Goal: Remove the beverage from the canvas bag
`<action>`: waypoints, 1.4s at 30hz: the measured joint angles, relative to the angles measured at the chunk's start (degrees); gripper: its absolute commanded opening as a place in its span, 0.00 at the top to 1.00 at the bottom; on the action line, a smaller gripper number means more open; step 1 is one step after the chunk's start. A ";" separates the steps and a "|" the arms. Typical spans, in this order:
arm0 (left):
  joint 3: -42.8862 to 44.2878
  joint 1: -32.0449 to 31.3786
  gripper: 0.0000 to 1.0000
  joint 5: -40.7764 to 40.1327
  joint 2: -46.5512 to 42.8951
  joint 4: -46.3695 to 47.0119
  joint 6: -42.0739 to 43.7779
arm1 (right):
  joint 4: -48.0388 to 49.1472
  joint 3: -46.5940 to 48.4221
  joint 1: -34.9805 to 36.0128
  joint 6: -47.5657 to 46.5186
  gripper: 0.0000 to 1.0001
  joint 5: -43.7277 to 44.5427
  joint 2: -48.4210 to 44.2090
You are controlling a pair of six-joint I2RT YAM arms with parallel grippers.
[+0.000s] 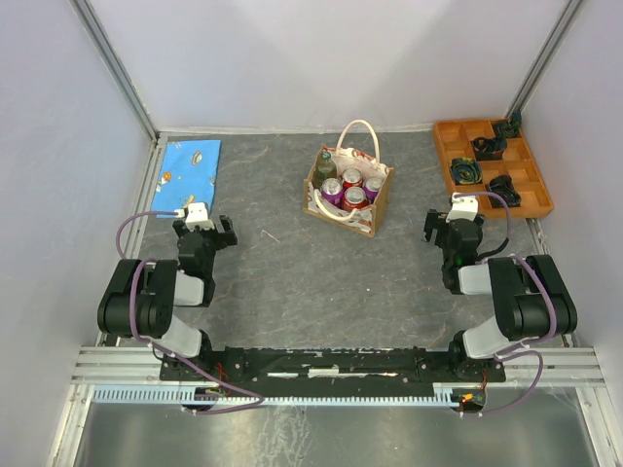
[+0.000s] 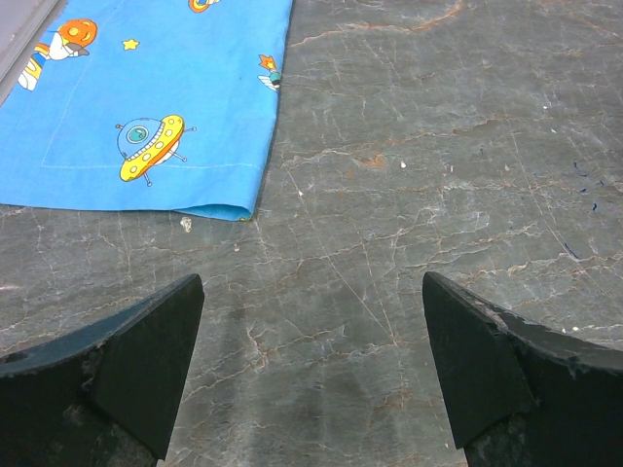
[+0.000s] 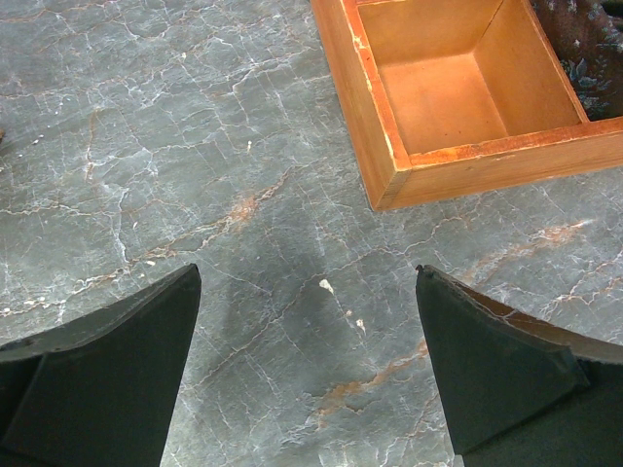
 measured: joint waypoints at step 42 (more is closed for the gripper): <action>43.65 -0.74 0.01 13.70 -11.17 -48.89 2.43 | 0.00 0.02 0.00 0.00 0.01 0.00 0.00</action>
